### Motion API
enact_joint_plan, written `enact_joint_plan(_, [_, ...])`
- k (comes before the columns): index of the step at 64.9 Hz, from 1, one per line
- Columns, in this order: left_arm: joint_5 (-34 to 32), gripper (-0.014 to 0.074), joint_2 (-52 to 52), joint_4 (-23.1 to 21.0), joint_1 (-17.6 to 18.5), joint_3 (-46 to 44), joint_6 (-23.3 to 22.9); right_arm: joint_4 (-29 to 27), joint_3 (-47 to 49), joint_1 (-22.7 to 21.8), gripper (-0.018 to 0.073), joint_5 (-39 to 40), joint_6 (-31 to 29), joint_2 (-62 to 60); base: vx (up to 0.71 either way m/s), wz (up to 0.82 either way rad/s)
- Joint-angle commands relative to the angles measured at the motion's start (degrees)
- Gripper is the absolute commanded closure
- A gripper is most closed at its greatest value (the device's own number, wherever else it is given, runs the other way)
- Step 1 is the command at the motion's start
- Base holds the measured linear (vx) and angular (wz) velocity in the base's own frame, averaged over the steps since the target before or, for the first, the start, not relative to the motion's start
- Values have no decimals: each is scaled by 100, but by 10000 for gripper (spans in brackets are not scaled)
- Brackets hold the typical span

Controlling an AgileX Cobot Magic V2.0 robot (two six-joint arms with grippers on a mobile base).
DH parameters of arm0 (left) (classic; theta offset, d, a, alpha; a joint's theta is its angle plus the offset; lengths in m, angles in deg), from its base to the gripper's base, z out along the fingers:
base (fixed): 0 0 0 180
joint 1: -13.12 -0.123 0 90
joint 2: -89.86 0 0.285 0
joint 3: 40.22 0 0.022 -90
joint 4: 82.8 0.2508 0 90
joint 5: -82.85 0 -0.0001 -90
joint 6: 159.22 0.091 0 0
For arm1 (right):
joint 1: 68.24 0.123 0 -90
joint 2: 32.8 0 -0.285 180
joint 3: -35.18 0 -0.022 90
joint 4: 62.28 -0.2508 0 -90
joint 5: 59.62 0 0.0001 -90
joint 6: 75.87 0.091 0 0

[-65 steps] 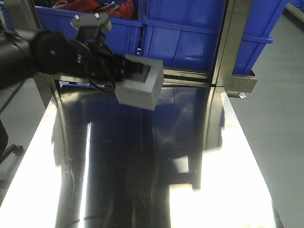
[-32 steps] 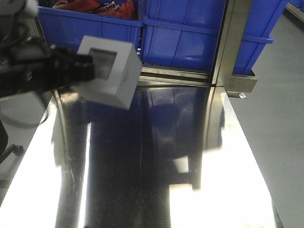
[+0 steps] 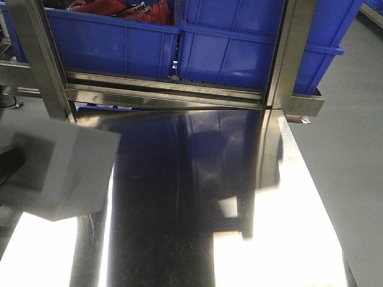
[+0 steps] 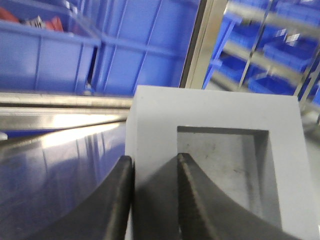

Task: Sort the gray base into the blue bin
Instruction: 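Lift the gray block with the left gripper and pull it toward the robot, then hold the gray block in the left gripper while the base starts turning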

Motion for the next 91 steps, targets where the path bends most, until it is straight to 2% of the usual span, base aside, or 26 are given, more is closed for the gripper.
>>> enact_joint_plan(1, [-665, 589, -609, -78, 43, 268, -20, 37, 22, -21, 564, 460, -38, -51, 0, 0])
enact_joint_plan(12, [-665, 589, -1439, -78, 43, 777, -20, 37, 22, -21, 564, 460, -38, -51, 0, 0])
enact_joint_plan(24, [-598, 589, -1882, -78, 43, 922, -20, 37, 22, -21, 564, 460, -38, -51, 0, 0])
enact_joint_plan(91, [-454, 589, -1893, -84, 43, 922, -20, 37, 22, -21, 564, 460, -38, -51, 0, 0])
